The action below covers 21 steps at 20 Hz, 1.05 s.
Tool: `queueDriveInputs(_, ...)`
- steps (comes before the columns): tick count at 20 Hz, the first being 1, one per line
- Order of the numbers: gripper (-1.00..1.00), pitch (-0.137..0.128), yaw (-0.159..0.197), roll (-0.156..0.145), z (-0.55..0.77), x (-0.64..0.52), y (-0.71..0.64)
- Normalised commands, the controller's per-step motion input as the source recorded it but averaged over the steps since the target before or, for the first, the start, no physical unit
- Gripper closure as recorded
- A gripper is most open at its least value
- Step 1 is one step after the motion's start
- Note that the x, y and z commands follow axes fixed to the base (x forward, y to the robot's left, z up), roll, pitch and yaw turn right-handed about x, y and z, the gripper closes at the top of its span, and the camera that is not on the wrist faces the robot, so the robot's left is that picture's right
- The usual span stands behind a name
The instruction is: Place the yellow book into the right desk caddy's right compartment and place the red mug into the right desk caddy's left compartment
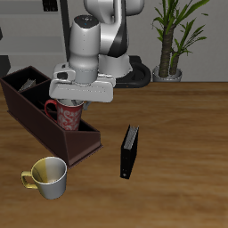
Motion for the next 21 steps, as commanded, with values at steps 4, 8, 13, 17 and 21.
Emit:
queueDriveInputs(4,1.00,0.063,-0.050,-0.052,-0.42,0.11,-0.11)
queueDriveInputs(8,-1.00,0.074,-0.031,-0.065,-0.32,-0.02,-0.01)
queueDriveInputs(13,-1.00,-0.023,-0.022,0.041,0.11,-0.10,0.24)
queueDriveInputs(17,-1.00,-0.037,0.070,0.053,0.30,-0.18,0.43)
queueDriveInputs(21,-1.00,-0.071,-0.014,-0.035,0.52,-0.23,0.02)
